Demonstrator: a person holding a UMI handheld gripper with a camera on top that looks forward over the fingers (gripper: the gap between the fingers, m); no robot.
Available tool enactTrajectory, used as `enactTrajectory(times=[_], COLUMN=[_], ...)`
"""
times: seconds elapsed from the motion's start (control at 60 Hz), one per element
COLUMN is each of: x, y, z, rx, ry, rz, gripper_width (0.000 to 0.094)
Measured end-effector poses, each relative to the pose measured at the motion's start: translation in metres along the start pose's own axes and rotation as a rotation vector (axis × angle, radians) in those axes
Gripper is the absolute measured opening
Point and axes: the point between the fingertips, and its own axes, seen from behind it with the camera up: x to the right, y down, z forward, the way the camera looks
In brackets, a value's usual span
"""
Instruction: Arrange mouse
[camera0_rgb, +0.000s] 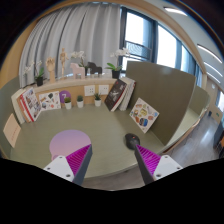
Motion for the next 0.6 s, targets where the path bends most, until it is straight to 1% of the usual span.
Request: enactTrajectory(times=[0.05,0.15,0.283,0.4,0.483,0.6], x=[0.002,0.017,0.048,0.078,0.094,0.107], y=[0.024,0.069,0.109,0.122,0.124,0.120], z=[0.016,0.043,0.078,0.109,0.130,0.165], rx=[-0.025,-0.101,-0.176,-0.219,-0.239,-0.261], ry=[-0.014,-0.019,-0.029,-0.035,-0.042,-0.079], rz=[-0.005,-0.017,-0.034,-0.041,-0.032,-0.030], gripper_width=[0.0856,0.0858,0.0860,0.0858,0.0857,0.0847])
